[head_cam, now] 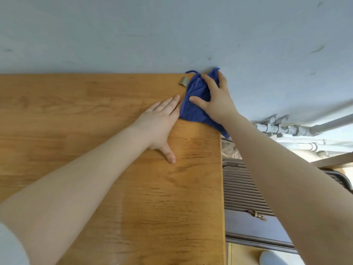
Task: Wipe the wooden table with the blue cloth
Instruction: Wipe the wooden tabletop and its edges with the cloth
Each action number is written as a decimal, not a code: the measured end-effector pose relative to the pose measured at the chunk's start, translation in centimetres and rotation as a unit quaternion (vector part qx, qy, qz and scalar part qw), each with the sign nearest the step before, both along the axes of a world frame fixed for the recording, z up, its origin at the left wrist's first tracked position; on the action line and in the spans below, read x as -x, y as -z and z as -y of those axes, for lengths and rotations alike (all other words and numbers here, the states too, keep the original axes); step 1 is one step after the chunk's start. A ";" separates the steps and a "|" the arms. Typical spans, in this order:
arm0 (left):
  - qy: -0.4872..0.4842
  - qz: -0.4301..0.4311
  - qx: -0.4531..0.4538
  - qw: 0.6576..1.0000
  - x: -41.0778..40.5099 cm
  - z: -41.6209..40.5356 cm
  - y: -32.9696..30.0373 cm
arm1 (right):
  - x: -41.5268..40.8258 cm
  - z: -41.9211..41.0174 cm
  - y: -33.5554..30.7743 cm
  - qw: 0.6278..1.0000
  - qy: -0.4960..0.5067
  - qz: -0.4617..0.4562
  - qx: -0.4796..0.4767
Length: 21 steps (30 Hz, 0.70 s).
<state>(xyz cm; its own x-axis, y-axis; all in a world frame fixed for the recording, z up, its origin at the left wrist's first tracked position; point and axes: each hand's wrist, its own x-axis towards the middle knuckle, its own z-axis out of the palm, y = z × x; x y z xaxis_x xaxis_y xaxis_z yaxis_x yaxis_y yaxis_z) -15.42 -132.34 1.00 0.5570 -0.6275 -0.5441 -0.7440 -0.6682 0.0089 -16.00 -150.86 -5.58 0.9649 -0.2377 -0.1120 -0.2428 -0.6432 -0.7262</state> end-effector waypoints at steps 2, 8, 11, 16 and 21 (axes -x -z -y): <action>-0.005 -0.003 0.003 1.000 0.1 0.0 -0.2 | 2.0 -0.8 -0.3 1.000 0.009 -0.004 -0.007; -0.003 0.002 -0.006 1.000 0.2 0.1 -0.2 | 14.2 -4.1 -0.9 0.997 -0.019 -0.024 -0.068; 0.002 0.024 -0.010 1.000 0.0 -0.1 0.0 | 13.2 -3.8 -1.3 0.992 0.005 -0.045 -0.116; -0.020 0.077 -0.004 0.997 1.0 -0.3 -0.1 | 9.1 -3.5 -1.1 0.995 0.062 -0.012 -0.079; -0.102 0.138 0.034 0.985 4.8 -1.7 -1.2 | 15.6 -5.6 -1.1 0.998 0.037 -0.025 -0.033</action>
